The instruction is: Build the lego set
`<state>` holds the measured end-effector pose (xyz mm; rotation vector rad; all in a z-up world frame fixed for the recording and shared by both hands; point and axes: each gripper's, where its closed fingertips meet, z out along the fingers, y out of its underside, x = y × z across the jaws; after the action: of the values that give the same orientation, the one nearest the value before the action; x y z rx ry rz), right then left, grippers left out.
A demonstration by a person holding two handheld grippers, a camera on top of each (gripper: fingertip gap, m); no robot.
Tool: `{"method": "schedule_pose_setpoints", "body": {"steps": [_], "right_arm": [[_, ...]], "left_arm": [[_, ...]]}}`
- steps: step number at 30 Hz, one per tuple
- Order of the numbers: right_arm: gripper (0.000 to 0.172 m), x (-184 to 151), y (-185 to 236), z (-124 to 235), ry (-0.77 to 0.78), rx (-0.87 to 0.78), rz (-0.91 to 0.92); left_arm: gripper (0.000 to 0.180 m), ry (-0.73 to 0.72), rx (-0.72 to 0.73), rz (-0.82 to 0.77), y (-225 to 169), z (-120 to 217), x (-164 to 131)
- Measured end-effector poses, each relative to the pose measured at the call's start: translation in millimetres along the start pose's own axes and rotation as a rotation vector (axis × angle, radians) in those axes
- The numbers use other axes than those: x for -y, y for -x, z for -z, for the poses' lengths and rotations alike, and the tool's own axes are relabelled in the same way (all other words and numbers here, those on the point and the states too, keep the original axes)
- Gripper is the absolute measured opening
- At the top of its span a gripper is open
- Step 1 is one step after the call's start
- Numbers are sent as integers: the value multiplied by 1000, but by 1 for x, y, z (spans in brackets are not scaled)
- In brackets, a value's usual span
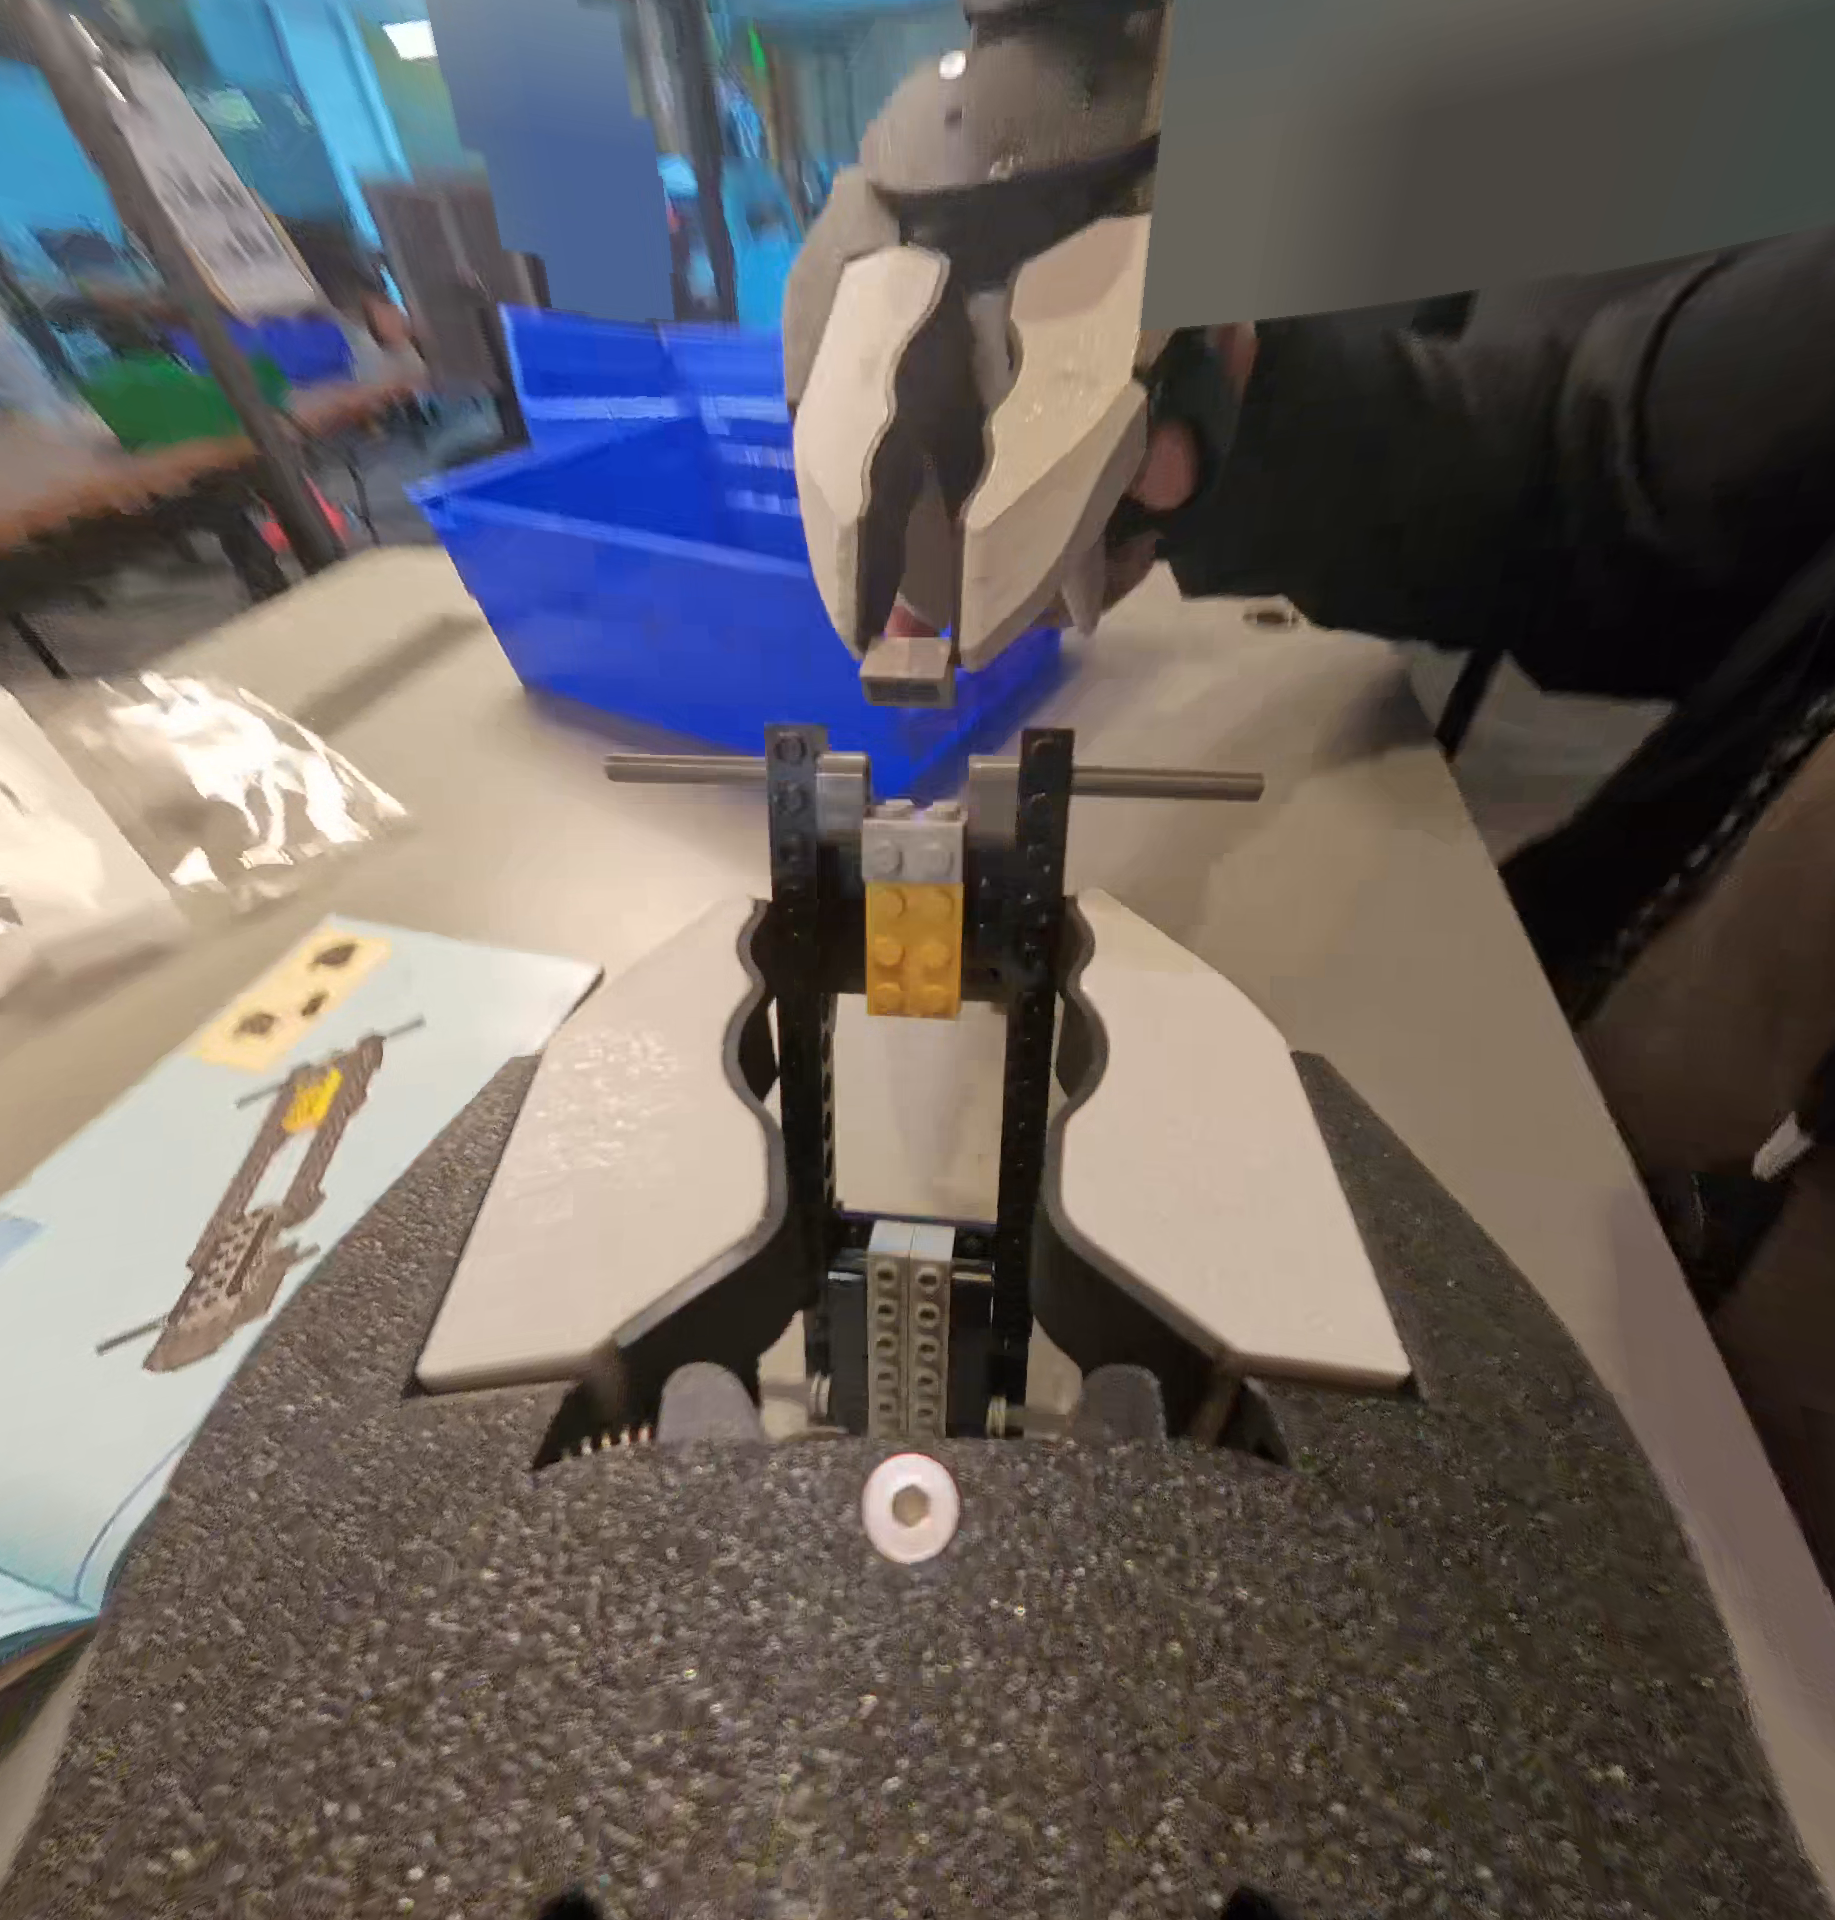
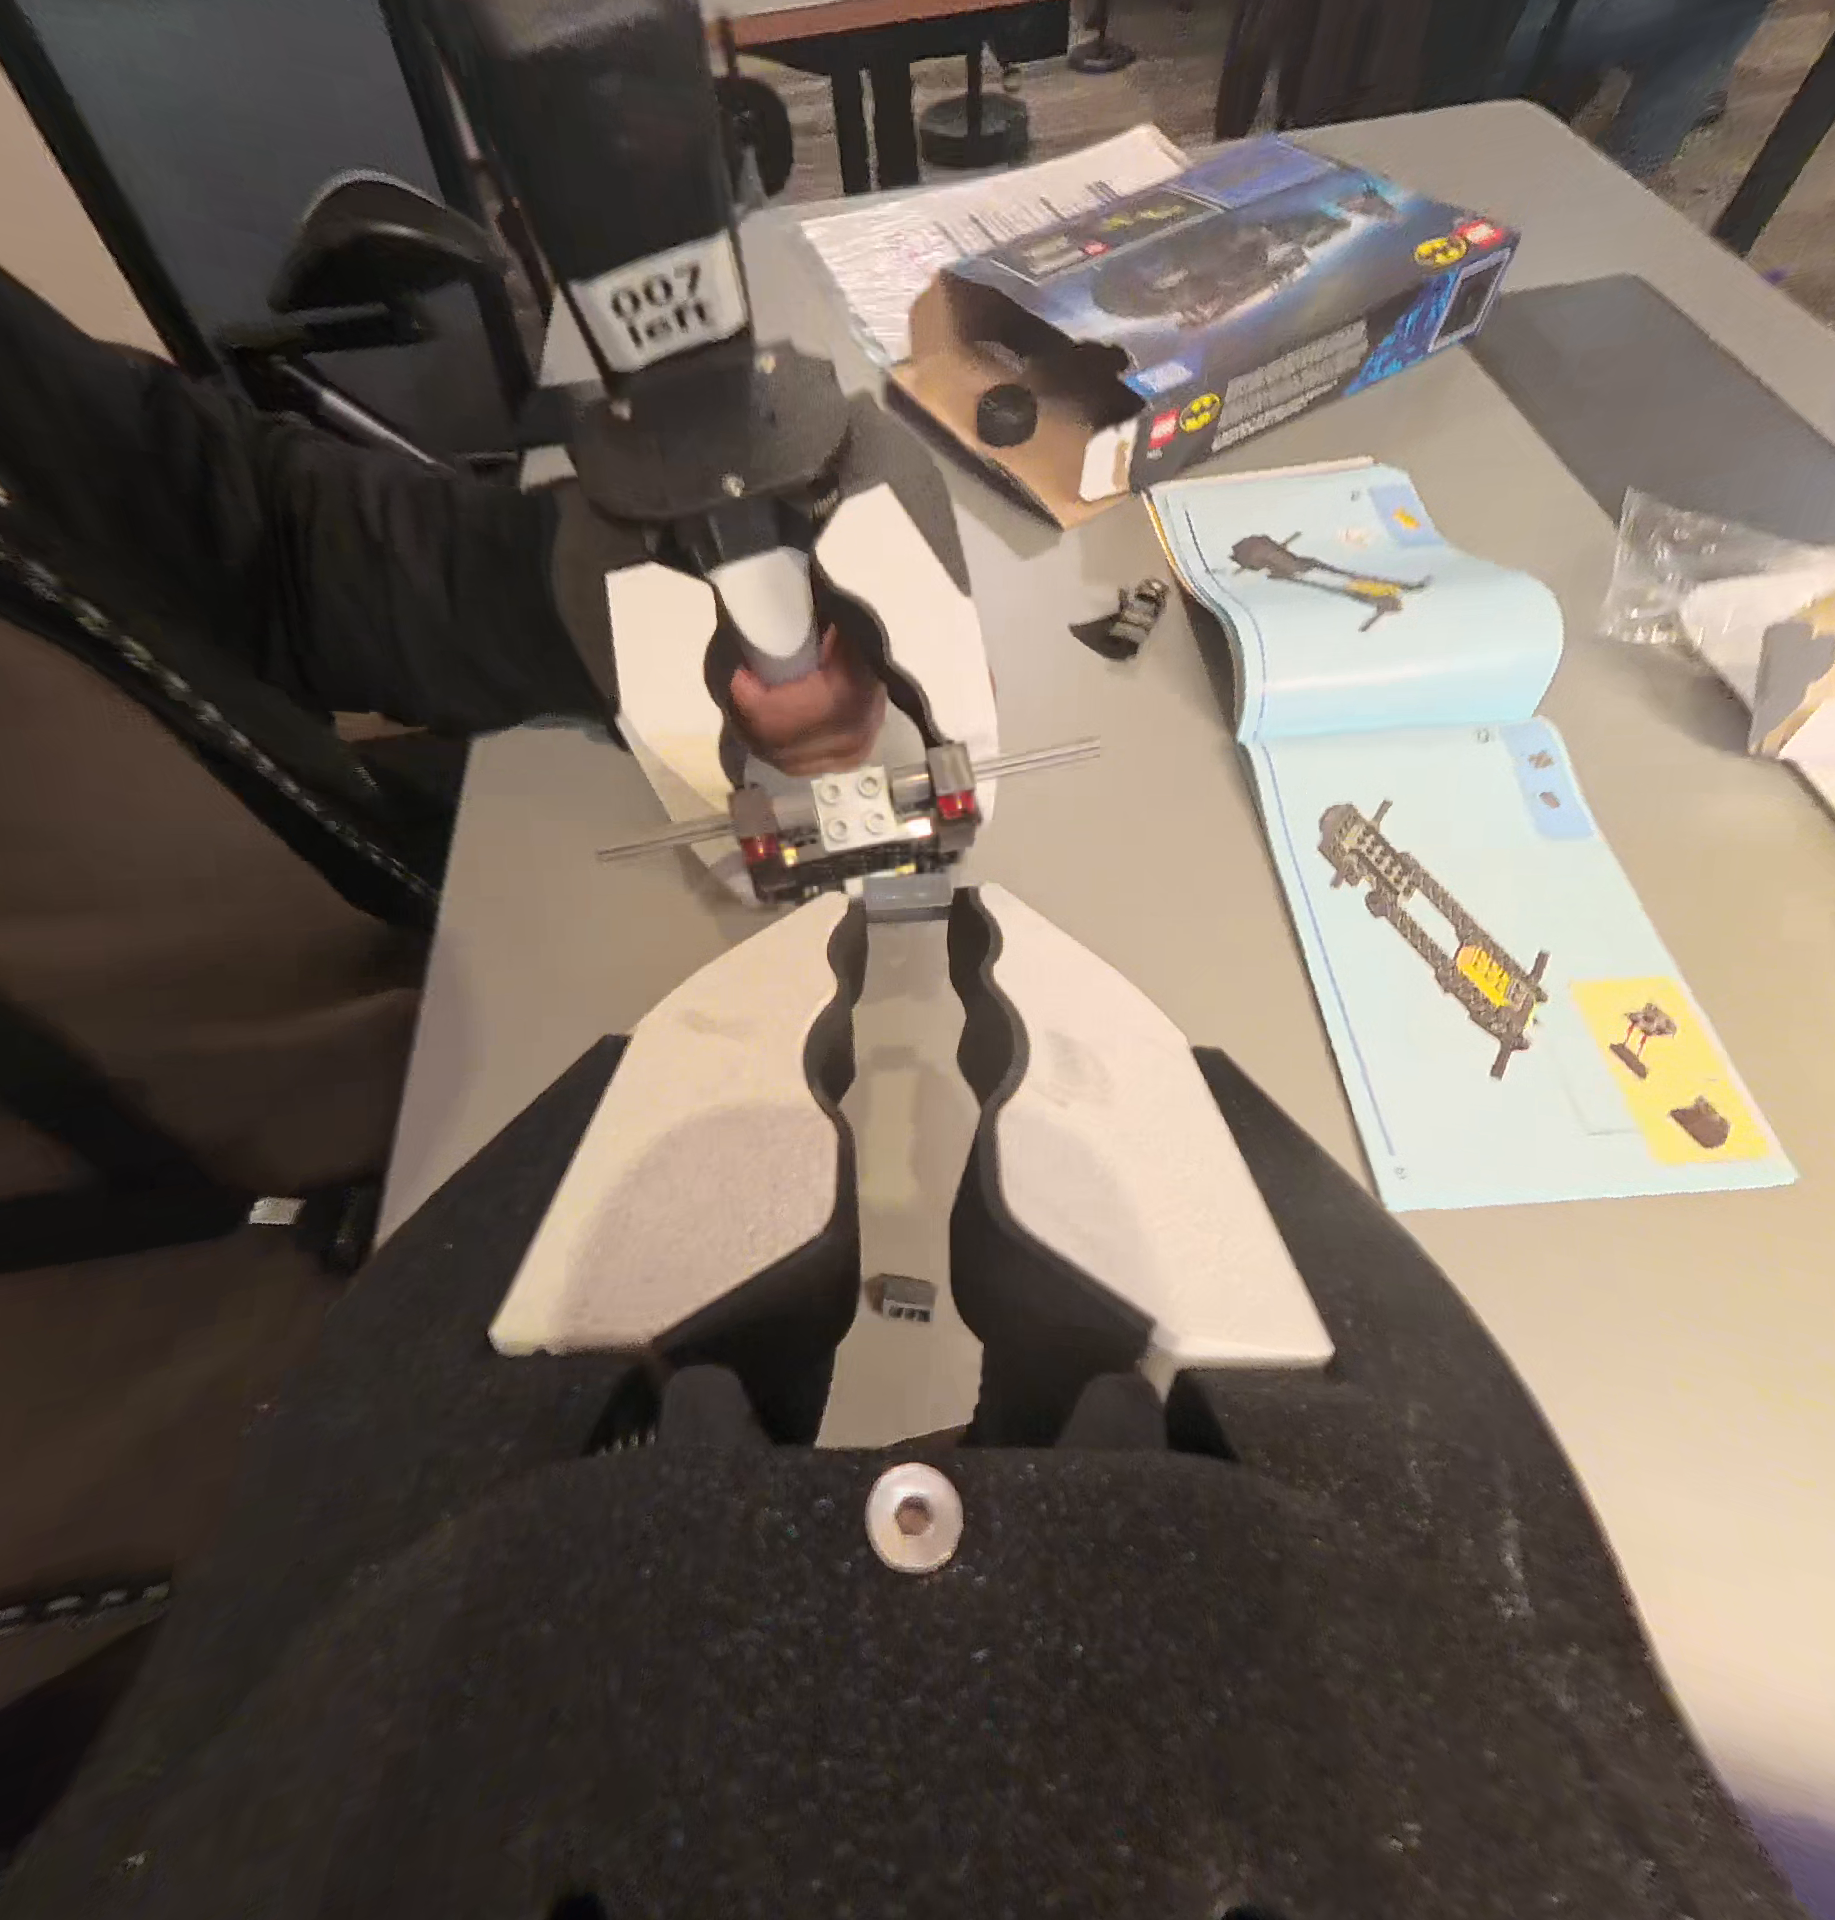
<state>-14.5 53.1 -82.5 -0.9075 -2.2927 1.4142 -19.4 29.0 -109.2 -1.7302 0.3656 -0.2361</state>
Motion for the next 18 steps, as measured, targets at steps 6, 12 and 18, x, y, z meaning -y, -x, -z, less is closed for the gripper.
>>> {"method": "schedule_pose_setpoints", "body": {"steps": [6,12,18], "right_arm": [[15,32,33,11,147,54,127],[15,35,58,4,339,108,230],[15,39,72,-3,453,130,275]], "left_arm": [[52,-167,144,8,-23,4,30],[52,-255,191,9,-44,13,40],[52,-302,196,9,-53,22,42]]}}
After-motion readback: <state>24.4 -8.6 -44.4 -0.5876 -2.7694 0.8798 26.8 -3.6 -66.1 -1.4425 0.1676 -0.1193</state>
